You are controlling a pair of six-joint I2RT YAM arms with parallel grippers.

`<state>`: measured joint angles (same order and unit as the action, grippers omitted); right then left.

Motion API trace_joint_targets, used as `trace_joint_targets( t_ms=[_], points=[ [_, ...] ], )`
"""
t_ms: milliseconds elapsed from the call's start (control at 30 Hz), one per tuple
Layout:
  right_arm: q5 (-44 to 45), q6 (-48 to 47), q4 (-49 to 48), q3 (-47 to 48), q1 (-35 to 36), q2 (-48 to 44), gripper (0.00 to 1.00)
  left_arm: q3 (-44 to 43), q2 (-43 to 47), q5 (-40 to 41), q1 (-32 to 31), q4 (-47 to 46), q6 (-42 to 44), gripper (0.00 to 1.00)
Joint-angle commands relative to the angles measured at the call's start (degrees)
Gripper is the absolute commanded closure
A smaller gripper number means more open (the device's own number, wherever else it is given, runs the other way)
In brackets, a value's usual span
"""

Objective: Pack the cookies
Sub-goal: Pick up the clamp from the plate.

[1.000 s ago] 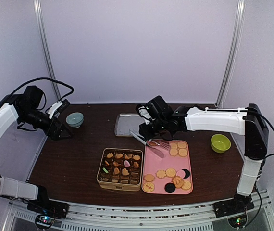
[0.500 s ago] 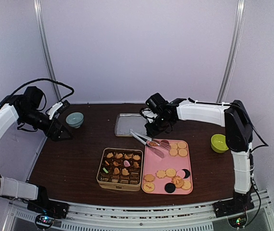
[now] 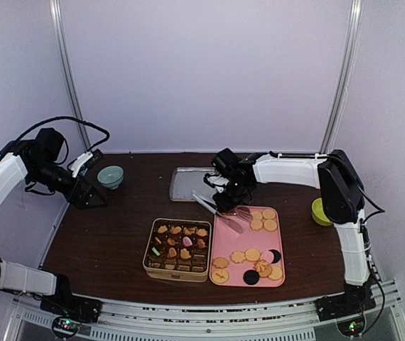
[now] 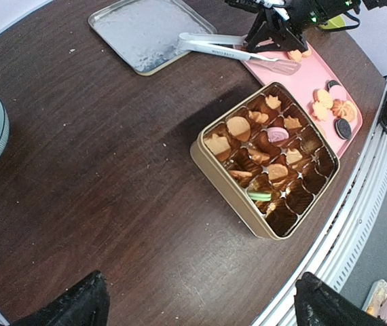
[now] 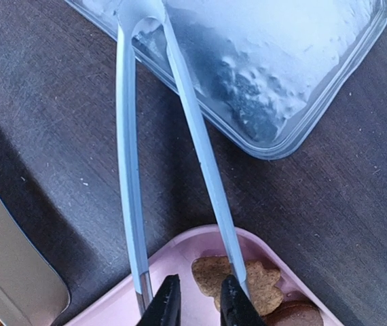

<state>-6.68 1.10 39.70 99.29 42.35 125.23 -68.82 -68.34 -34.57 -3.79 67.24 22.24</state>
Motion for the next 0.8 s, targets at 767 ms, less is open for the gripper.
trace_joint_targets(
  t_ms=[767],
  points=[
    [1.41,-3.66,3.56,7.24,-1.53,-1.41,0.68,-1.58,1.36,-1.3,0.39,0.84,1.79,0.05]
  ],
)
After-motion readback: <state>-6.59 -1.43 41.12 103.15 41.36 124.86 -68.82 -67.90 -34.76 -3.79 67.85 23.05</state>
